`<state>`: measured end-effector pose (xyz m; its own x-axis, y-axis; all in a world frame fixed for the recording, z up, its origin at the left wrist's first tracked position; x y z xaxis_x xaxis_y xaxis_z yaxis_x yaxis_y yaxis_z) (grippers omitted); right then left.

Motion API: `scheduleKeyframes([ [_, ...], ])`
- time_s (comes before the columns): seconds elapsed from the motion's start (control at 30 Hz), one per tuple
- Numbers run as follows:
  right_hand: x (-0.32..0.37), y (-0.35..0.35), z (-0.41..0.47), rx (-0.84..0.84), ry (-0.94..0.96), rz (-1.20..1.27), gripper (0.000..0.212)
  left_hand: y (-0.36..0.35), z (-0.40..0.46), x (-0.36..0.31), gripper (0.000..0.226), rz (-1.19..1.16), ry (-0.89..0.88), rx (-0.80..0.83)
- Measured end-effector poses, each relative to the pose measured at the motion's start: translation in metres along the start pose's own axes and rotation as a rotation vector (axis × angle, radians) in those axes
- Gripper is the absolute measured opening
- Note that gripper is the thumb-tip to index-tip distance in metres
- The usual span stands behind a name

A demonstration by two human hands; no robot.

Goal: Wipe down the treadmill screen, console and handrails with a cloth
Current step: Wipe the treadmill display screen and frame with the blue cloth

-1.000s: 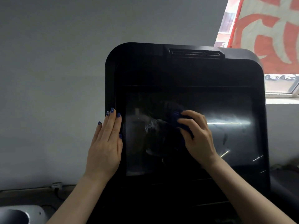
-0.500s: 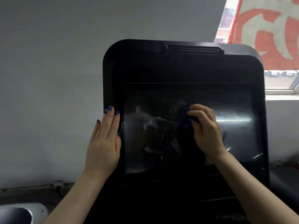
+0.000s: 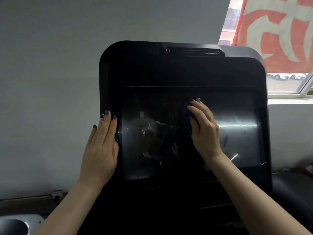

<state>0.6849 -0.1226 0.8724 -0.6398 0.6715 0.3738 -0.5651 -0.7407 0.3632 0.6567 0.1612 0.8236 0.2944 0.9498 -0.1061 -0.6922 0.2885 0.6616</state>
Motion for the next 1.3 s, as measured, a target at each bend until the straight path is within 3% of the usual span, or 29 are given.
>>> scheduleKeyframes([
  [0.13,-0.009,0.017,-0.027,0.042,0.023,0.006,0.032,0.001,0.000,0.000,0.057,0.000,0.008,-0.005],
  [0.37,-0.023,0.018,0.000,-0.046,-0.041,-0.023,0.032,0.001,-0.001,-0.001,0.056,0.009,0.010,-0.001],
  [0.53,-0.026,0.036,-0.043,-0.010,-0.013,-0.050,0.030,0.001,0.000,-0.002,0.056,0.021,0.007,-0.002],
  [0.73,-0.039,0.039,-0.007,-0.058,-0.055,-0.040,0.033,0.003,0.000,-0.003,0.055,0.046,-0.002,-0.013],
  [1.0,-0.053,0.061,-0.040,0.032,-0.050,-0.060,0.035,0.005,0.000,-0.005,0.056,0.112,0.012,-0.001],
  [1.3,-0.070,0.067,-0.010,-0.003,-0.066,-0.005,0.035,0.004,0.002,-0.004,0.057,0.181,0.037,0.005],
])
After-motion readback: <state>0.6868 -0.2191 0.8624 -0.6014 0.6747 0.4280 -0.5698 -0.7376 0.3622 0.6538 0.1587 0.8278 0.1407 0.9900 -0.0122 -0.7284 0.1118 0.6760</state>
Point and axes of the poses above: each hand's wrist, its own z-axis towards the middle knuckle, its own y-axis out of the back of the hand, x = y × z, the point moved 5 cm from there along z, towards the middle knuckle, and after that the axes turned 7 degrees about z, right-handed, at the moved point
